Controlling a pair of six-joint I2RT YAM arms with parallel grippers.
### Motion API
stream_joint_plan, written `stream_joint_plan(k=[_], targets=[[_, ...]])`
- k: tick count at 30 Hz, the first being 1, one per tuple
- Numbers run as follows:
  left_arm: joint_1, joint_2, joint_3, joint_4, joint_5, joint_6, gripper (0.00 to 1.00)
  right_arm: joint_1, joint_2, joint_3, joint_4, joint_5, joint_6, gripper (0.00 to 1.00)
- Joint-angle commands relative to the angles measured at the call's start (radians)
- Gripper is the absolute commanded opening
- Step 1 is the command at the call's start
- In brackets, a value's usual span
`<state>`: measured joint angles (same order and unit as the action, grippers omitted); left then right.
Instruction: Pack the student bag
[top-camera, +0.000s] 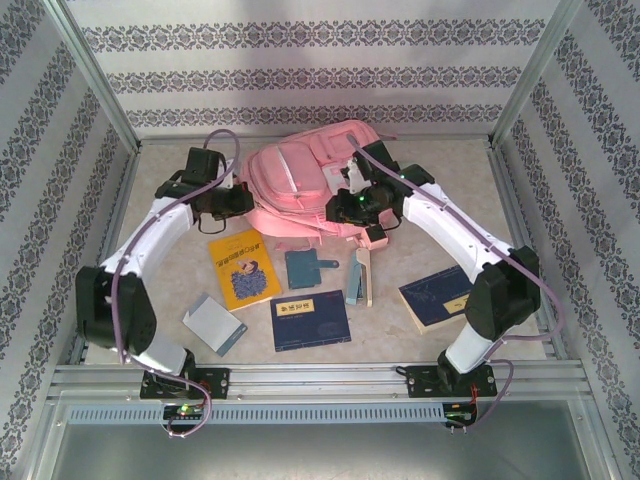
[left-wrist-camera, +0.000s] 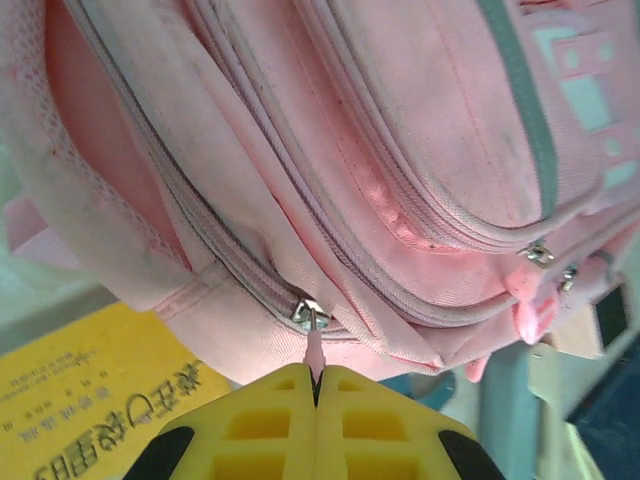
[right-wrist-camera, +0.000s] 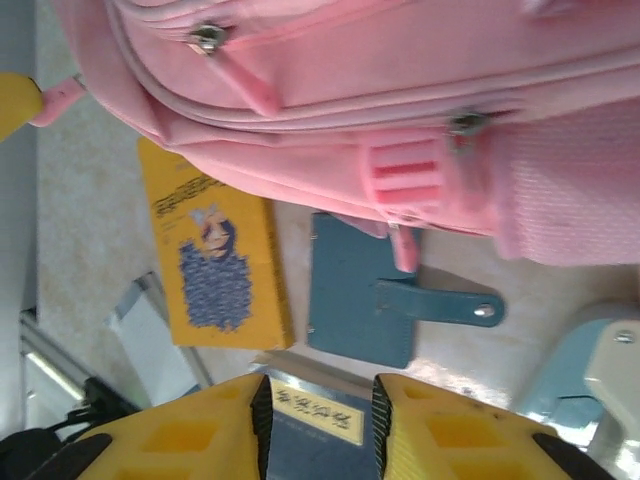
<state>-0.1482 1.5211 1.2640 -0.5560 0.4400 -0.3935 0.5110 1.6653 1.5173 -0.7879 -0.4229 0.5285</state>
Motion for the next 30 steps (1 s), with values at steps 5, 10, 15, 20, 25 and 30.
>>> stream_joint_plan(k=[5, 10, 15, 20, 25, 30], targets=[[0.003, -0.150, -0.057, -0.013, 0.106, -0.128, 0.00, 0.083, 0.043, 0.034, 0.165, -0.138, 0.218, 0.50], [-0.019, -0.183, -0.083, -0.040, 0.100, -0.123, 0.00, 0.151, 0.081, 0.067, 0.209, -0.093, 0.262, 0.62], [-0.039, -0.212, -0.142, -0.031, 0.093, -0.120, 0.00, 0.219, 0.176, 0.196, 0.049, 0.048, -0.030, 0.60], [-0.039, -0.230, -0.203, -0.038, 0.060, -0.090, 0.00, 0.260, 0.149, 0.065, 0.241, 0.157, -0.315, 0.59], [-0.039, -0.215, -0.264, -0.003, 0.058, -0.090, 0.00, 0.317, 0.191, 0.042, 0.299, 0.216, -0.561, 0.63], [-0.039, -0.213, -0.314, 0.027, 0.054, -0.096, 0.00, 0.337, 0.260, 0.042, 0.299, 0.239, -0.600, 0.61]])
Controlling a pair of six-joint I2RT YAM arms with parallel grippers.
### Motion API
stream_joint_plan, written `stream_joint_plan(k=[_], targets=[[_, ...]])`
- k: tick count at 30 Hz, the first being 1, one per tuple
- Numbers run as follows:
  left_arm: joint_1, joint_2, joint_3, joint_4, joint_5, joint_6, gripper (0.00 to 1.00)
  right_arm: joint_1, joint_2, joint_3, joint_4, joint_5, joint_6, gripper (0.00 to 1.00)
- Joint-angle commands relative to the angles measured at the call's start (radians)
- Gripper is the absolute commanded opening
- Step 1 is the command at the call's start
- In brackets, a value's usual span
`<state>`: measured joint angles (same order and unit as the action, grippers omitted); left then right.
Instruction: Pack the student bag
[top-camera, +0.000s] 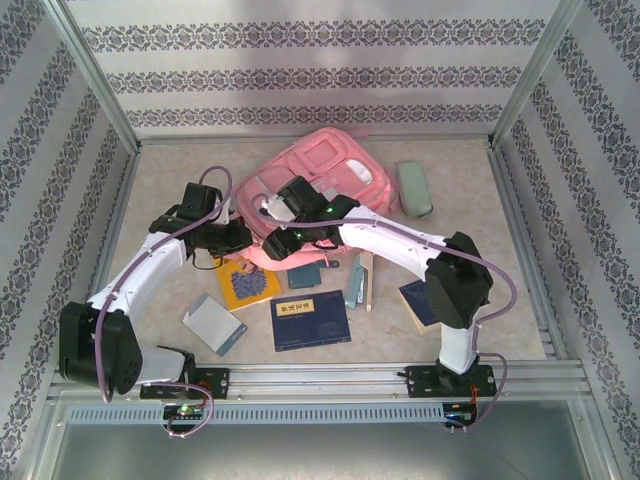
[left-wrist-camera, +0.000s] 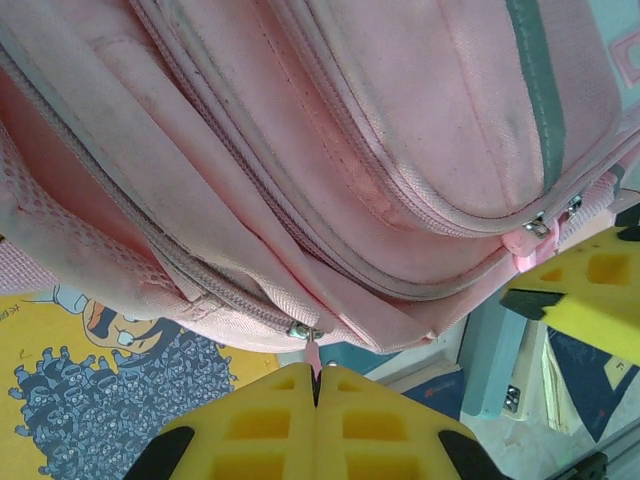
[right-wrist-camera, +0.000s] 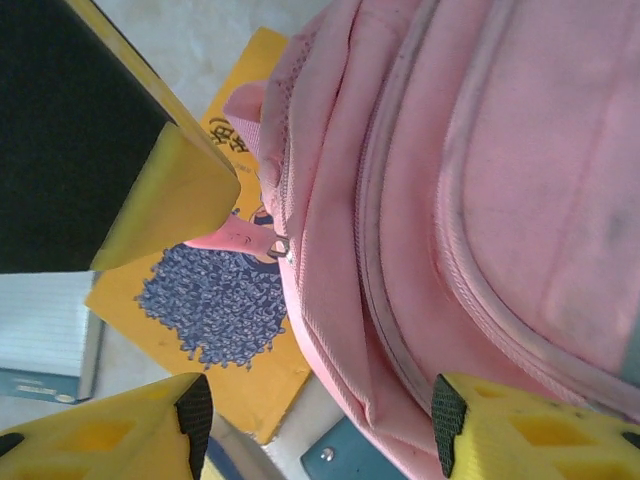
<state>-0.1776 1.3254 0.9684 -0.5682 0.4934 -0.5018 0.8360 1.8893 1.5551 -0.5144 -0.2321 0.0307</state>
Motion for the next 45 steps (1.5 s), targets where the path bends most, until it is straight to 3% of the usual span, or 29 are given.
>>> stream_joint_plan(k=[1, 5, 11, 13, 16, 20, 30, 36, 41, 42, 45], targets=[[-0.009, -0.017, -0.026, 0.042, 0.003, 0.012, 0.00, 0.023, 0.048, 0.002, 0.024, 0.068, -0.116, 0.61], [-0.009, -0.016, -0.044, 0.042, -0.003, 0.015, 0.00, 0.040, 0.044, -0.010, 0.042, 0.171, -0.102, 0.60], [-0.010, -0.024, -0.092, 0.070, -0.013, -0.007, 0.00, -0.100, -0.102, -0.046, 0.116, -0.046, 0.201, 0.56], [-0.010, -0.029, -0.108, 0.084, -0.017, -0.015, 0.00, -0.172, -0.074, -0.008, 0.110, -0.142, 0.329, 0.53], [-0.009, -0.031, -0.121, 0.090, -0.016, -0.017, 0.00, -0.228, 0.041, 0.106, 0.014, -0.232, 0.399, 0.50], [-0.009, -0.026, -0.130, 0.085, -0.018, -0.005, 0.00, -0.258, 0.183, 0.244, -0.064, -0.374, 0.437, 0.48], [-0.009, 0.017, -0.137, 0.099, -0.016, 0.012, 0.00, -0.221, 0.335, 0.402, -0.131, -0.456, 0.423, 0.46], [-0.010, 0.035, -0.135, 0.105, -0.013, 0.025, 0.00, -0.187, 0.346, 0.413, -0.131, -0.451, 0.414, 0.26], [-0.010, 0.041, -0.122, 0.082, -0.027, 0.053, 0.00, -0.181, 0.355, 0.441, -0.145, -0.455, 0.418, 0.00], [-0.009, 0.041, -0.120, 0.073, -0.033, 0.060, 0.00, -0.181, 0.354, 0.445, -0.146, -0.454, 0.422, 0.00], [-0.010, 0.035, -0.115, 0.049, -0.042, 0.079, 0.00, -0.182, 0.367, 0.475, -0.176, -0.466, 0.418, 0.16]])
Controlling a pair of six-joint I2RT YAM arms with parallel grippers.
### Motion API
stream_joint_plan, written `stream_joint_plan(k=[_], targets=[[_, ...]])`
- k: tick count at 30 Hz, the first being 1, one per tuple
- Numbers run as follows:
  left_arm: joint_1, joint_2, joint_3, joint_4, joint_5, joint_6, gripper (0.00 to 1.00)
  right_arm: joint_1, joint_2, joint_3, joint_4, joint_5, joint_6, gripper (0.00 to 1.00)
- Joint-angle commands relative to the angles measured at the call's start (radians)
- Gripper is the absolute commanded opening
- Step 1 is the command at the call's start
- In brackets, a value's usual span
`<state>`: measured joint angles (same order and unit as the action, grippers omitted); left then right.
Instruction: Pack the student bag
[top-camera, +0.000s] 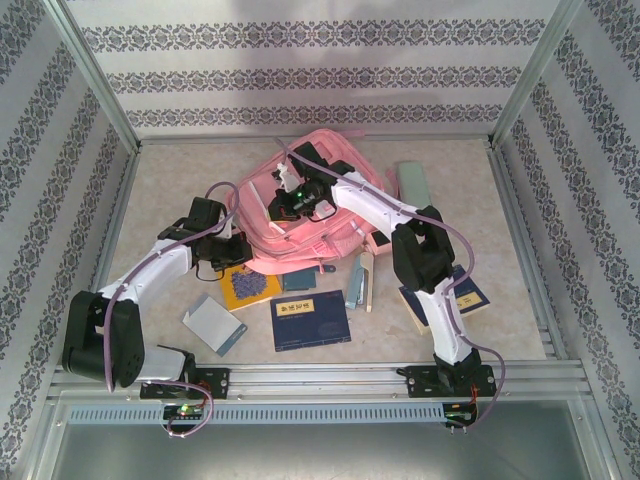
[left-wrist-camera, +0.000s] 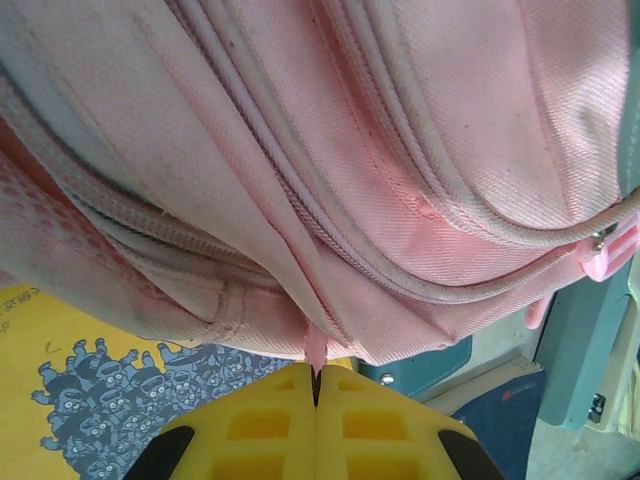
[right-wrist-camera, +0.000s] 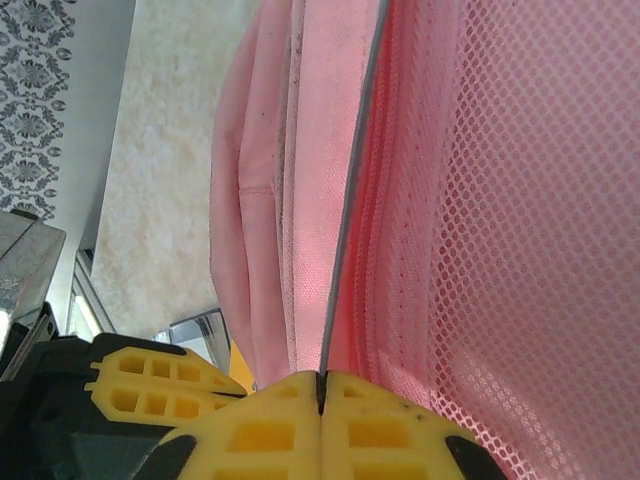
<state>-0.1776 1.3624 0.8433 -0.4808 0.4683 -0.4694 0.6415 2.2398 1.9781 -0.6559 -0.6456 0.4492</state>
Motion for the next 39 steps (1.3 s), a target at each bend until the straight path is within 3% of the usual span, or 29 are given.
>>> stream_joint_plan(k=[1, 5, 12, 14, 17, 23, 29, 35, 39], targets=[[-0.010, -0.003, 0.010, -0.044, -0.019, 0.050, 0.00, 0.013, 0.026, 0.059, -0.042, -0.064, 0.000, 0.19], [-0.010, -0.006, 0.005, -0.048, -0.019, 0.050, 0.00, 0.021, 0.071, 0.081, -0.084, -0.063, -0.009, 0.27], [-0.009, 0.010, 0.006, -0.048, -0.025, 0.060, 0.00, 0.034, 0.134, 0.113, -0.124, -0.048, -0.029, 0.27], [-0.010, 0.014, 0.010, -0.051, -0.029, 0.065, 0.00, 0.036, 0.138, 0.112, -0.139, -0.020, -0.040, 0.23], [-0.010, 0.020, 0.021, -0.067, -0.042, 0.075, 0.00, 0.025, 0.122, 0.126, -0.152, -0.013, -0.038, 0.01], [-0.009, 0.014, 0.028, -0.099, -0.049, 0.112, 0.00, -0.023, 0.010, 0.156, -0.110, -0.060, 0.053, 0.00], [-0.010, 0.016, 0.026, -0.060, 0.015, 0.129, 0.11, -0.036, 0.020, 0.225, -0.166, -0.138, 0.083, 0.00], [-0.011, 0.032, 0.030, -0.052, 0.027, 0.140, 0.36, -0.042, 0.004, 0.198, -0.171, -0.181, 0.107, 0.00], [-0.011, 0.054, 0.036, -0.046, 0.004, 0.143, 0.43, -0.048, -0.019, 0.180, -0.140, -0.214, 0.137, 0.00]])
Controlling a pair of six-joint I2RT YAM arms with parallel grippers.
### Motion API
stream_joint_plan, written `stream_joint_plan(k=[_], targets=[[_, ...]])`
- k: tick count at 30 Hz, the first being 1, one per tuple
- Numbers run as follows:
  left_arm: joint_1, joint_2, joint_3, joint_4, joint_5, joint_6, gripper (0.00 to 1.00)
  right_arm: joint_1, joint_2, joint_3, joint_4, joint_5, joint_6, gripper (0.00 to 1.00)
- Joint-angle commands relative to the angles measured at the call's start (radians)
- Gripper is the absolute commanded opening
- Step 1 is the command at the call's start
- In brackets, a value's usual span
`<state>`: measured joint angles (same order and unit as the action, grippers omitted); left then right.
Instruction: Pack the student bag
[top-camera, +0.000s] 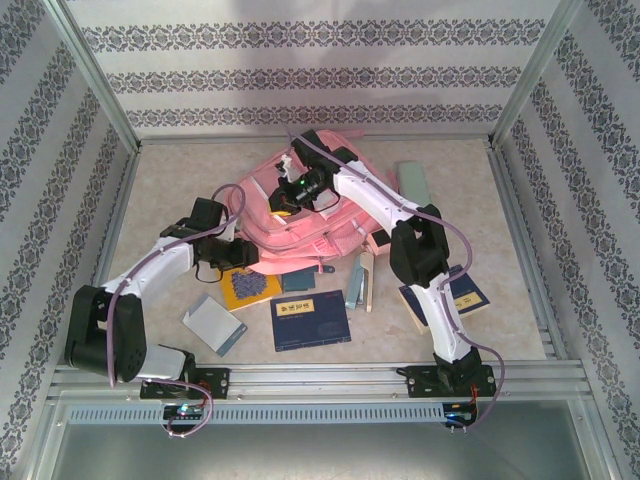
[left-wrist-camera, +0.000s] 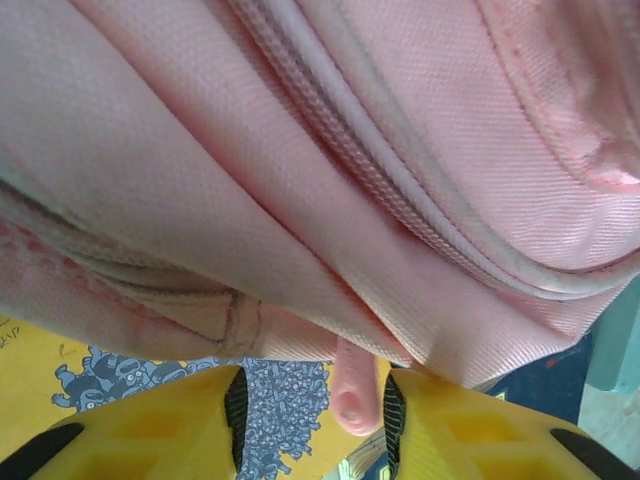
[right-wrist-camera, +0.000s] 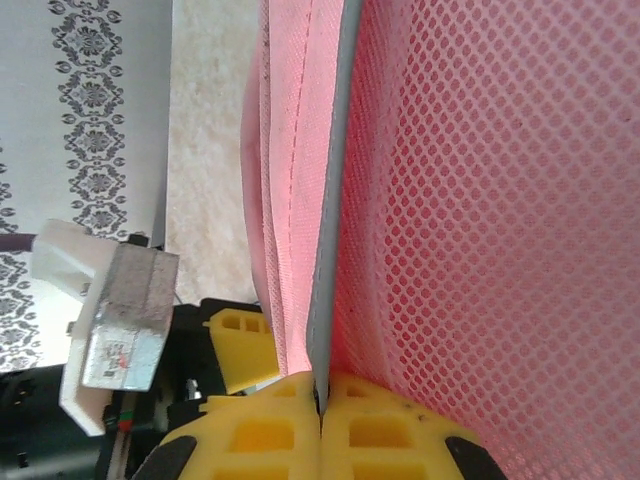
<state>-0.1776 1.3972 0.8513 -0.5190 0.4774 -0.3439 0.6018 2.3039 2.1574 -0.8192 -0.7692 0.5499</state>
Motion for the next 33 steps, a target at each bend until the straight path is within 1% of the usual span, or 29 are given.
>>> stream_joint_plan(k=[1, 7, 11, 17, 19, 22, 26, 29, 31, 33], targets=[[-0.011, 0.030, 0.032, -0.006, -0.004, 0.016, 0.43, -0.008, -0.088, -0.002, 0.028, -0.095, 0.042, 0.00], [-0.037, 0.088, 0.072, 0.005, -0.004, 0.020, 0.43, -0.006, -0.093, -0.011, 0.043, -0.110, 0.064, 0.00], [-0.082, 0.105, 0.113, -0.006, -0.041, 0.031, 0.44, 0.004, -0.090, -0.013, 0.042, -0.113, 0.068, 0.00], [-0.111, 0.153, 0.148, -0.026, -0.087, 0.034, 0.46, 0.016, -0.090, -0.015, 0.055, -0.118, 0.092, 0.00], [-0.131, 0.161, 0.161, -0.044, -0.121, 0.046, 0.44, 0.014, -0.092, -0.015, 0.062, -0.118, 0.105, 0.00], [-0.155, 0.174, 0.177, -0.064, -0.168, 0.060, 0.36, 0.016, -0.098, -0.013, 0.077, -0.131, 0.123, 0.00], [-0.167, 0.186, 0.195, -0.097, -0.209, 0.077, 0.16, 0.011, -0.103, -0.002, 0.071, -0.133, 0.125, 0.00], [-0.168, 0.179, 0.200, -0.120, -0.224, 0.091, 0.06, 0.004, -0.110, -0.005, 0.069, -0.131, 0.125, 0.00], [-0.169, 0.173, 0.201, -0.132, -0.232, 0.095, 0.04, 0.001, -0.116, -0.006, 0.070, -0.133, 0.128, 0.00], [-0.170, 0.175, 0.199, -0.138, -0.227, 0.104, 0.10, -0.001, -0.120, -0.007, 0.075, -0.138, 0.132, 0.00]])
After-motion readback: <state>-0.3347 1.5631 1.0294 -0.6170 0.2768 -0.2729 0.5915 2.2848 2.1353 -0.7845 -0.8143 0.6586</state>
